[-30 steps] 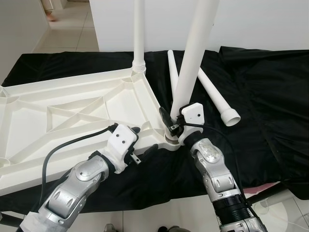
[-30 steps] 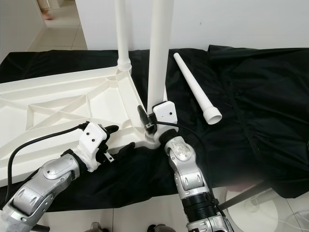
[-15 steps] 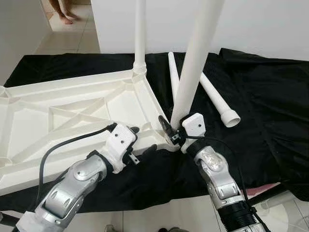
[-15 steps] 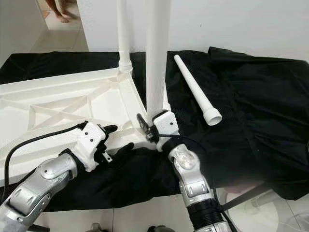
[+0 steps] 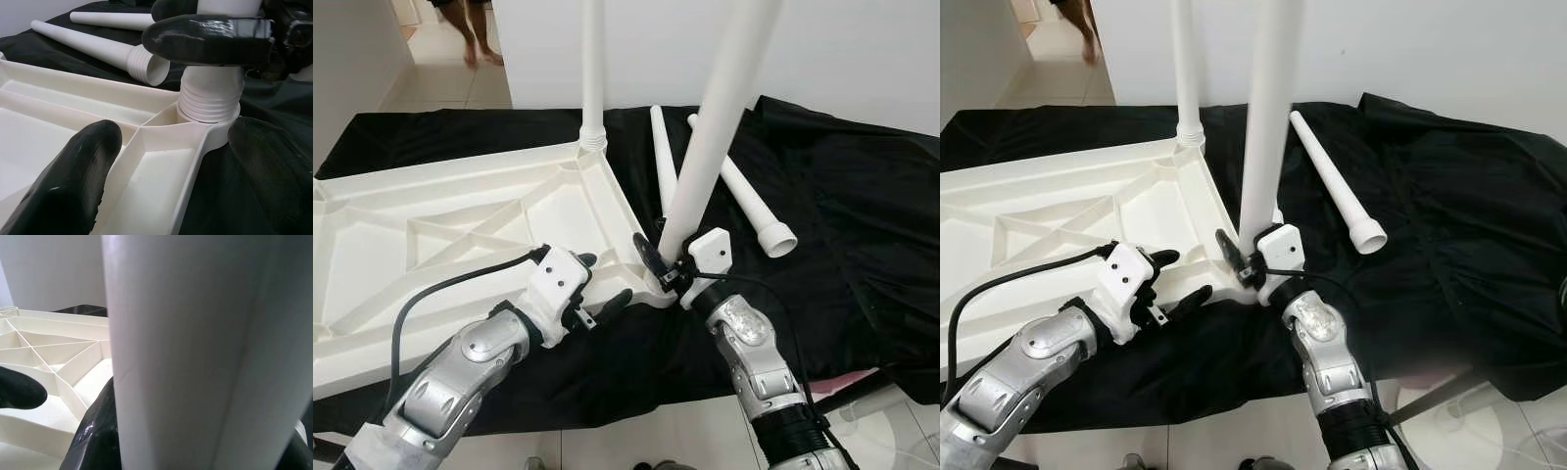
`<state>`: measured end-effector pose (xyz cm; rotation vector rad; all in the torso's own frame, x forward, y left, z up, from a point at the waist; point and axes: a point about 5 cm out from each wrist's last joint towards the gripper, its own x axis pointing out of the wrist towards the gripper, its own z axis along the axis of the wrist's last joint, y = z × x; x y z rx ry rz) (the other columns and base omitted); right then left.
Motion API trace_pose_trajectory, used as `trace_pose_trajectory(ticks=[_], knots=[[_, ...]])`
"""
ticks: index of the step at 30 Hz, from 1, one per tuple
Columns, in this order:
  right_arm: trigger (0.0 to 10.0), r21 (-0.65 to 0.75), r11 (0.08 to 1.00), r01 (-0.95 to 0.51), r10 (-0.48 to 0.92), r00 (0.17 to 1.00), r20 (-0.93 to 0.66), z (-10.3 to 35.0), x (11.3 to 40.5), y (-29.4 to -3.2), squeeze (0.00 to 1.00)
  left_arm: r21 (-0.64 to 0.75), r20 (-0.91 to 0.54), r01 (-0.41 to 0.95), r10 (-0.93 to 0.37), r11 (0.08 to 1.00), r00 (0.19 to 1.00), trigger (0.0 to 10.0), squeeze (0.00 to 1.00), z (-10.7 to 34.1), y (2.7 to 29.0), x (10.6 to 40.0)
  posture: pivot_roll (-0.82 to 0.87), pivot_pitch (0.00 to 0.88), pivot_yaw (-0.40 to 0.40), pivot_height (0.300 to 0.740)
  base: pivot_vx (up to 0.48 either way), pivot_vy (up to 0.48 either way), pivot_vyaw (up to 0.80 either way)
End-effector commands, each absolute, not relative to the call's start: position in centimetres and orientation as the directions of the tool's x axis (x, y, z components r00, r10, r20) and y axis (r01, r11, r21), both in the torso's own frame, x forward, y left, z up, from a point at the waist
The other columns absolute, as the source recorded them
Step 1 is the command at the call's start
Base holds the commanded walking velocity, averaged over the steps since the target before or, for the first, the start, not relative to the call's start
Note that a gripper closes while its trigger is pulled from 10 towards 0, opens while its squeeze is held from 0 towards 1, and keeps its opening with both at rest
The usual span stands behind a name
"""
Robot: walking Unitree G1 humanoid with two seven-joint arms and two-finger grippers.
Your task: Building children table
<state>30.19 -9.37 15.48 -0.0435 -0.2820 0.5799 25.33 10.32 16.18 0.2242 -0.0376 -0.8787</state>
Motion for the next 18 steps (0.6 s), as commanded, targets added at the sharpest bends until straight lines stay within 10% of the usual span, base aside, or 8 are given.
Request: trace_pose_trajectory(ticks=[1, 18], knots=[[10.0, -0.045, 0.840, -0.540, 0.541, 0.830, 0.136, 13.18, 30.31, -9.38, 0.00, 0.200, -0.115, 0.875, -0.877, 0.441, 0.467, 10.0, 0.00, 15.93, 9.70, 24.27, -0.01, 0.126, -0.027, 0.740, 0.000, 0.000, 0.00], [10.0, -0.007, 0.866, -0.500, 0.499, 0.864, 0.070, 12.43, 30.77, -9.49, 0.00, 0.201, -0.122, 0.874, -0.873, 0.443, 0.471, 10.0, 0.00, 15.94, 9.85, 24.17, 0.00, 0.130, -0.029, 0.740, 0.000, 0.000, 0.00]])
